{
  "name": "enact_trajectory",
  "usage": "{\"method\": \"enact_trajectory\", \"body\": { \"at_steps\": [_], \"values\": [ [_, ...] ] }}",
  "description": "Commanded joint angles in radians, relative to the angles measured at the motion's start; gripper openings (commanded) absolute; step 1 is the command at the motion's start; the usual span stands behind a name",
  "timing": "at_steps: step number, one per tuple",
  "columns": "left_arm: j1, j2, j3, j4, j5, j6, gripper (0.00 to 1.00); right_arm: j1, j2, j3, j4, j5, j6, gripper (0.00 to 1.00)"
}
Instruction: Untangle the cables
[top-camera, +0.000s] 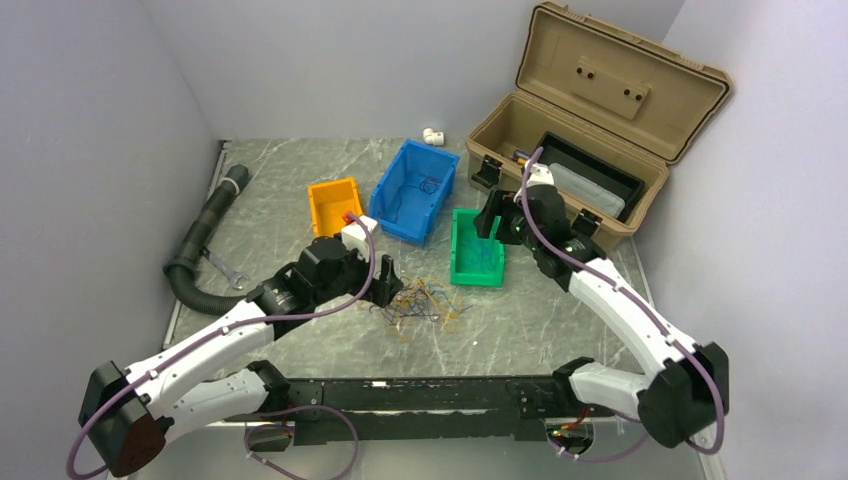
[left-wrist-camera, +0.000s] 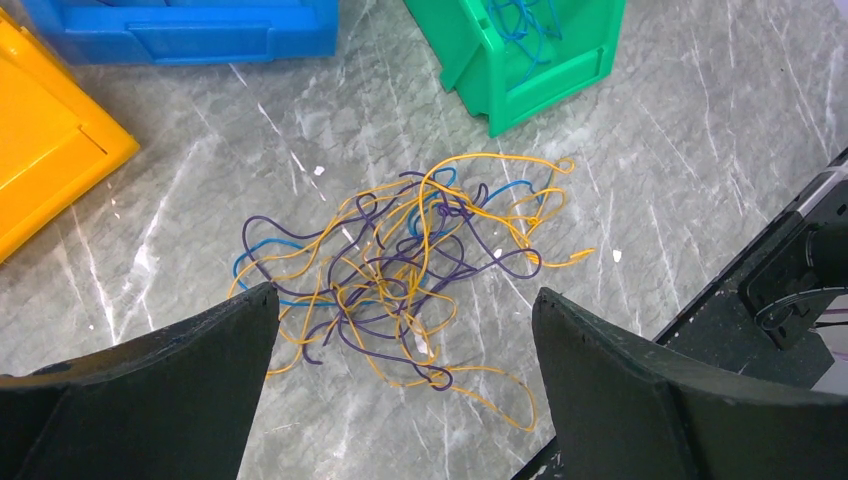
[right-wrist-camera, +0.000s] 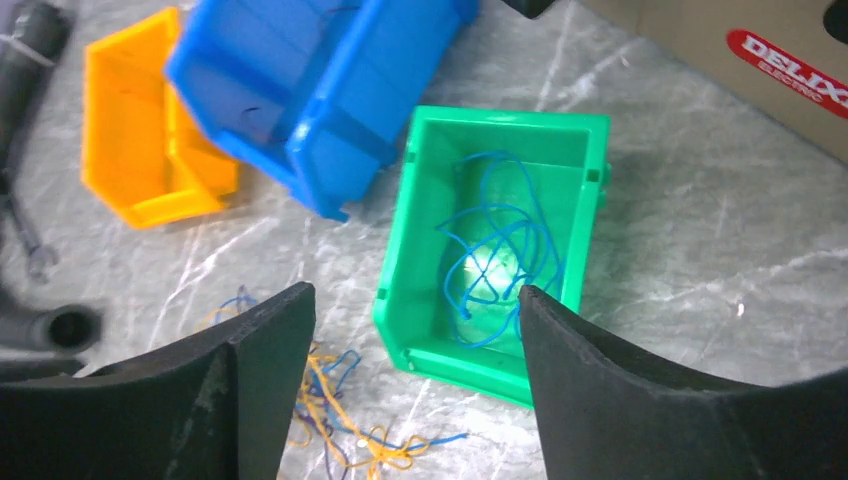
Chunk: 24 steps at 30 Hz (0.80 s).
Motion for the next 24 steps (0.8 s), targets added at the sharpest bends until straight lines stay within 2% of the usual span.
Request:
{"method": "enact_trajectory", "body": {
  "at_steps": [1, 4, 7, 16, 20, 24],
  "values": [
    [-0.003, -0.013, 0.013, 0.02, 0.013, -0.02, 0.99, 0.0, -0.08, -0.023, -0.021, -0.138, -0.06, 0.81],
    [-0.003, 0.012, 0.013, 0.023, 0.026, -0.039, 0.99, 0.011, -0.104, -0.054, -0.023, -0.253, -0.072, 0.86],
    [-0.002, 0.059, 0.021, 0.017, 0.038, -0.057, 0.99, 0.047, -0.125, -0.107, 0.002, -0.309, -0.074, 0.87],
    [-0.002, 0.233, 0.061, 0.01, 0.066, -0.062, 0.99, 0.191, -0.08, -0.223, 0.104, -0.353, -0.103, 0.78],
    [-0.003, 0.284, 0.064, 0.014, 0.066, -0.065, 0.99, 0.225, -0.046, -0.228, 0.126, -0.313, -0.161, 0.75],
    [-0.003, 0.307, 0.044, 0.037, 0.079, -0.08, 0.98, 0.239, 0.018, -0.193, 0.146, -0.309, -0.226, 0.66]
  ]
}}
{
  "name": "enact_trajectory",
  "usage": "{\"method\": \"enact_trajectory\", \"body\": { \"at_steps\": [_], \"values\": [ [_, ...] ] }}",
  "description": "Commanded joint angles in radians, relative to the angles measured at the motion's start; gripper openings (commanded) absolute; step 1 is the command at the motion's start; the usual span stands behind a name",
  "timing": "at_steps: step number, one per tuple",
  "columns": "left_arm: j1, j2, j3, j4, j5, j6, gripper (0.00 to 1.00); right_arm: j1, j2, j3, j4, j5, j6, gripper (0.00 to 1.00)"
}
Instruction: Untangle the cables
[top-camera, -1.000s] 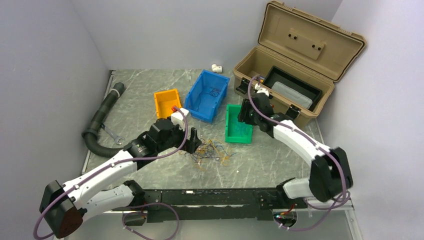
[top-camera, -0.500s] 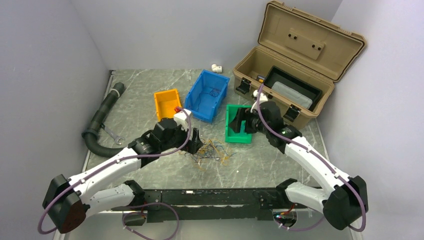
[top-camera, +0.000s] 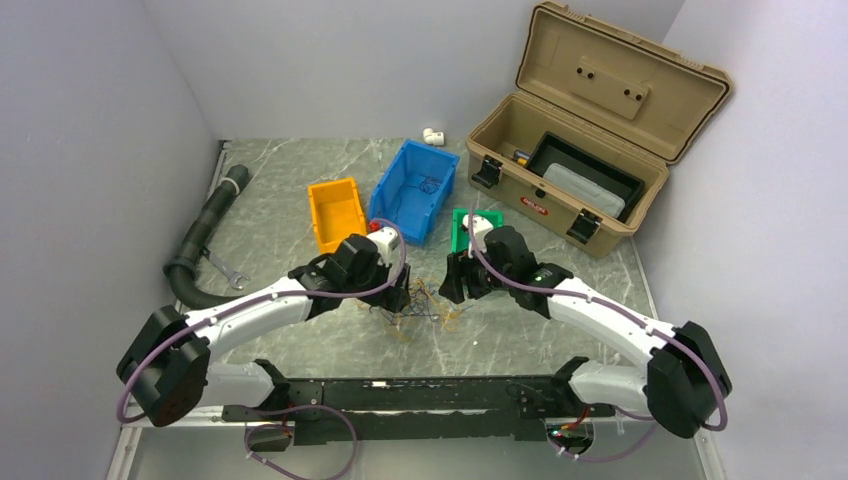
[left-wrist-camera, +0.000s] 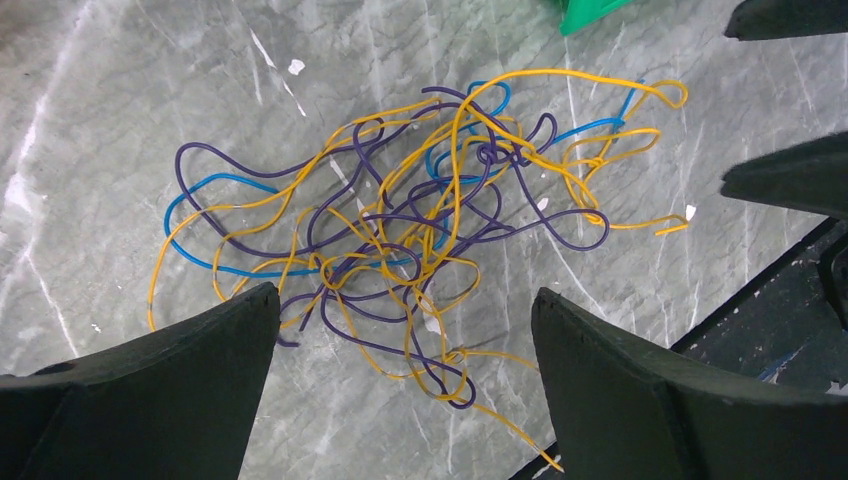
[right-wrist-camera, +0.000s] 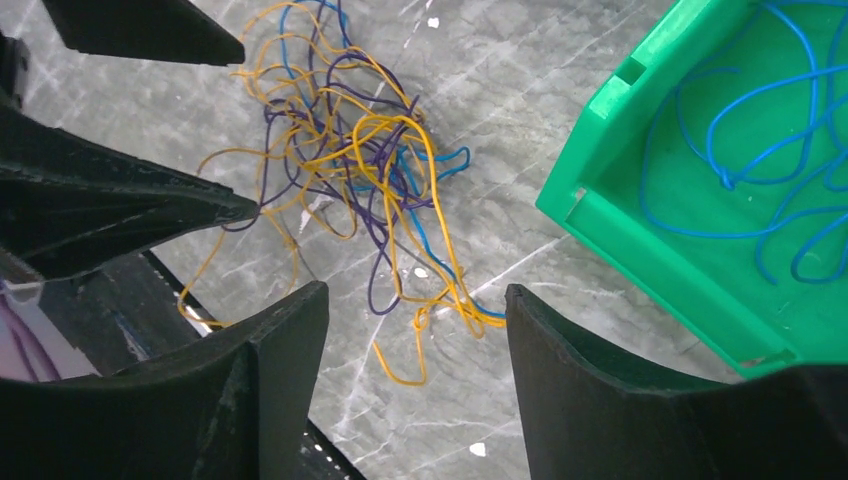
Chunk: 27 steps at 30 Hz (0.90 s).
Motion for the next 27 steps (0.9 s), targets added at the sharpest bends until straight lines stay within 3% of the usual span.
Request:
{"method": "enact_trajectory", "body": {
  "at_steps": [1, 8, 10, 14, 18, 23, 27],
  "values": [
    [-0.002, 0.016, 0.014, 0.04, 0.028, -0.026, 0.97, 0.016, 0.07, 0.045, 0.082, 0.018, -0.096, 0.65],
    [-0.002, 0.032, -0.036, 0.083, 0.039, -0.049, 0.82, 0.061, 0.215, 0.098, 0.109, 0.011, -0.122, 0.48],
    [-0.001, 0.029, -0.049, 0.092, 0.04, -0.055, 0.76, 0.07, 0.228, 0.099, 0.112, 0.022, -0.12, 0.39],
    [0.006, -0.003, -0.073, 0.089, 0.017, -0.061, 0.72, 0.08, 0.203, 0.099, 0.101, 0.045, -0.111, 0.12],
    [0.021, -0.108, -0.066, 0.022, -0.047, -0.027, 0.73, 0.082, 0.103, 0.114, 0.051, 0.082, -0.109, 0.0],
    [0.022, -0.282, -0.012, -0.065, -0.069, 0.059, 0.78, 0.084, -0.019, 0.189, -0.043, 0.03, -0.117, 0.0],
    [0.022, -0.421, 0.005, -0.032, -0.022, 0.118, 0.87, 0.089, -0.088, 0.297, -0.1, -0.062, -0.095, 0.0]
  ]
}}
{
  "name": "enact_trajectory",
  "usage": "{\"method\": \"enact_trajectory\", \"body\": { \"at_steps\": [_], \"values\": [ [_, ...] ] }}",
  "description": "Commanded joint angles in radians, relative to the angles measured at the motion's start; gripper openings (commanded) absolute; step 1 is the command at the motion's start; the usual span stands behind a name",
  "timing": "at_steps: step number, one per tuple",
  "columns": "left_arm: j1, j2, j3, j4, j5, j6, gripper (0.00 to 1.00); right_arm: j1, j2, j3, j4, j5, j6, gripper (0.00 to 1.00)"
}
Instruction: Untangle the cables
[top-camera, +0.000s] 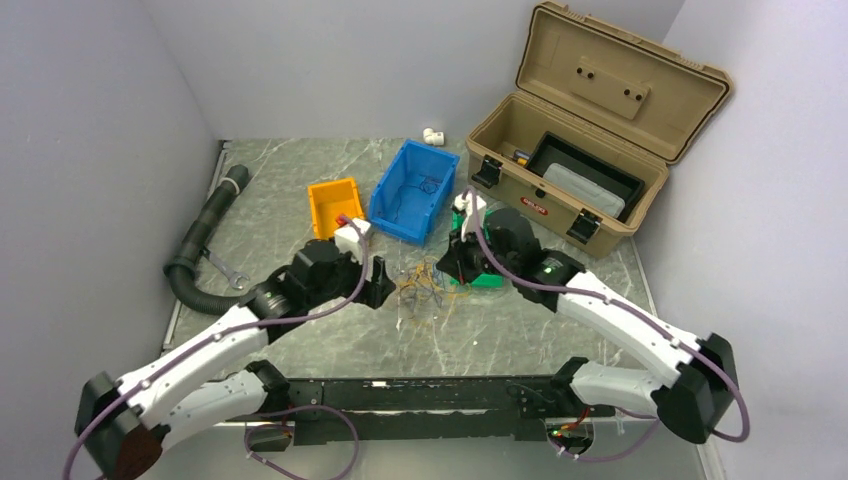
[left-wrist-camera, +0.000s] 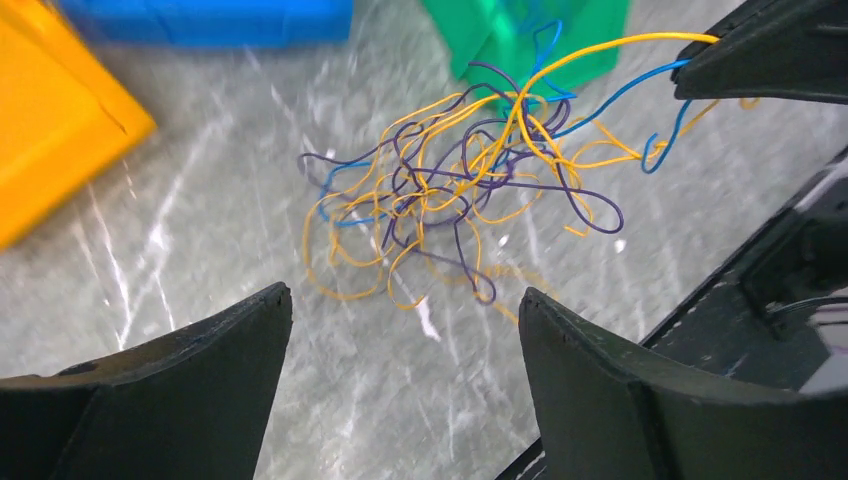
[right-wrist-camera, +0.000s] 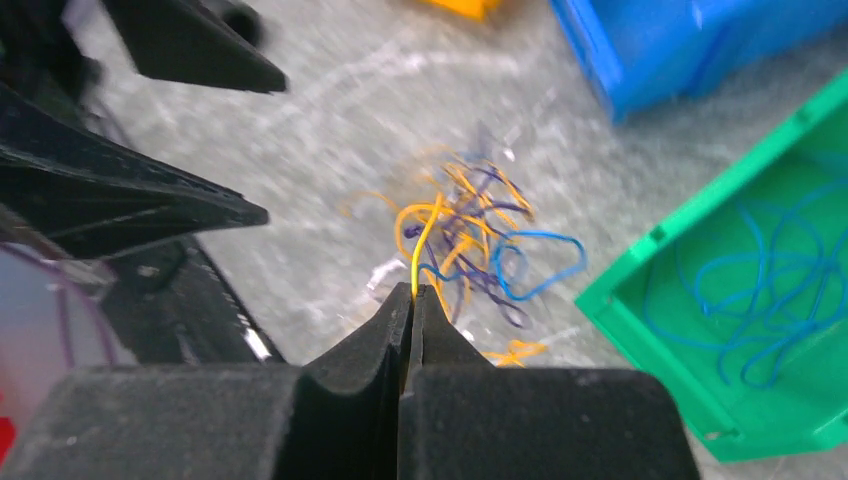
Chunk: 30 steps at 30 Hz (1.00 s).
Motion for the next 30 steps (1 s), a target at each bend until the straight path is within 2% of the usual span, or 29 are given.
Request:
{"method": "enact_trajectory", "body": {
  "at_steps": [1, 5, 10, 18, 23, 27, 30],
  "values": [
    [0.002, -0.149, 0.052, 0.037, 0.028, 0.087, 0.89, 0.011, -0.084, 0.164, -0.056, -0.106, 0.014, 0.0],
    [0.002, -0.269, 0.066, 0.1, 0.064, 0.108, 0.93, 0.013, -0.097, 0.328, -0.124, -0.185, 0.029, 0.0],
    [0.002, -0.333, 0.104, 0.146, 0.127, 0.149, 0.96, 0.013, -0.067, 0.45, -0.188, -0.27, 0.044, 0.0],
    [0.002, -0.347, 0.086, 0.191, 0.229, 0.155, 0.93, 0.014, -0.086, 0.335, -0.143, -0.331, 0.108, 0.0],
    [0.002, -0.317, 0.071, 0.2, 0.272, 0.161, 0.8, 0.021, -0.079, 0.287, -0.164, -0.358, 0.096, 0.0],
    [-0.005, -0.255, 0.062, 0.23, 0.34, 0.176, 0.74, 0.026, -0.082, 0.273, -0.176, -0.369, 0.083, 0.0],
    [-0.028, -0.233, 0.041, 0.254, 0.33, 0.196, 0.71, 0.026, -0.092, 0.272, -0.173, -0.392, 0.077, 0.0]
  ]
}}
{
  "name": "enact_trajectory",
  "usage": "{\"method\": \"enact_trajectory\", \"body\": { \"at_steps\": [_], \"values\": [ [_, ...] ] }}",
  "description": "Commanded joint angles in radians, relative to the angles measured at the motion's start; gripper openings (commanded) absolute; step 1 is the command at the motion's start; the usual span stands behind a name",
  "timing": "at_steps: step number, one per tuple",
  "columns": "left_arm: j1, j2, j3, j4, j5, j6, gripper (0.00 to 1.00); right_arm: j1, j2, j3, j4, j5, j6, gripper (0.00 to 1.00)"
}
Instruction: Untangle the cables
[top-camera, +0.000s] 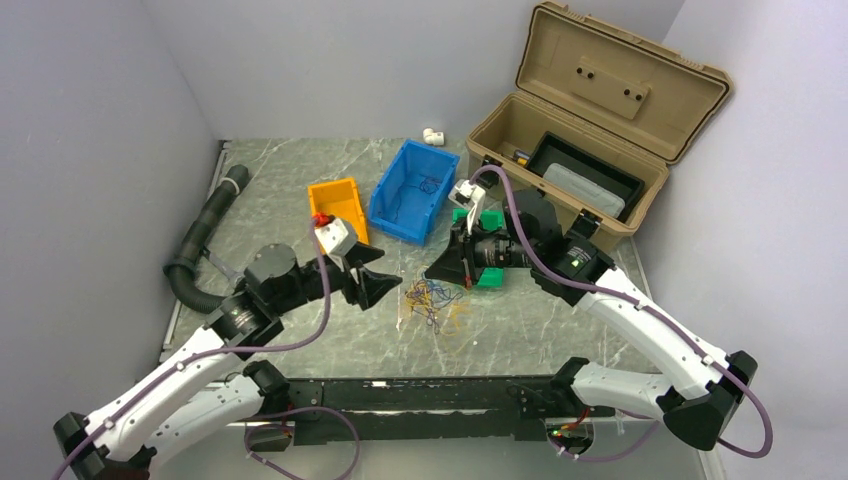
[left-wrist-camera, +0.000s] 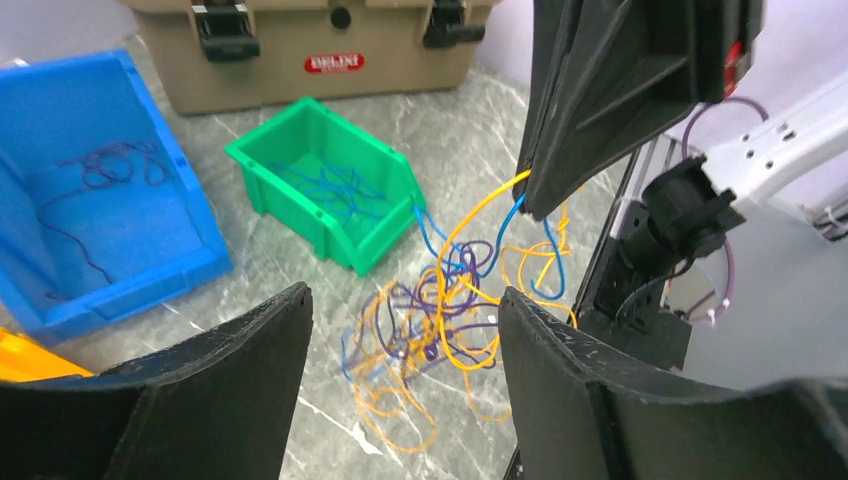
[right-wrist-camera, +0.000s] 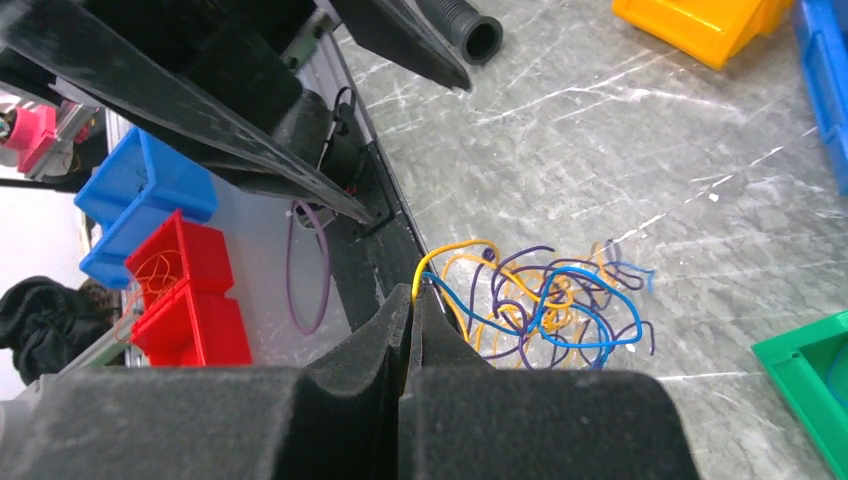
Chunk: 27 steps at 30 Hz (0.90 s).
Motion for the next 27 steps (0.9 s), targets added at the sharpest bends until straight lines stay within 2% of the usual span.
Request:
{"method": "enact_trajectory", "body": {
  "at_steps": [1, 9, 25, 26, 27],
  "values": [
    [-0.029, 0.03, -0.029, 0.099, 0.045, 0.048, 0.71, 0.006, -0.026, 0.006, 0.025, -0.06, -0.013, 0.0],
    [-0.062, 0.082, -0.006, 0.11, 0.06, 0.103, 0.65, 0.006, -0.014, 0.028, 0.01, -0.108, -0.035, 0.0],
    [-0.145, 0.202, 0.04, 0.116, -0.039, 0.118, 0.53, 0.009, 0.012, 0.041, 0.057, -0.149, -0.009, 0.0],
    [-0.15, 0.211, 0.042, 0.124, -0.039, 0.116, 0.51, 0.009, 0.013, 0.041, 0.055, -0.144, -0.011, 0.0],
    [-0.154, 0.218, 0.044, 0.132, -0.038, 0.115, 0.44, 0.008, 0.015, 0.04, 0.054, -0.14, -0.013, 0.0]
  ]
}}
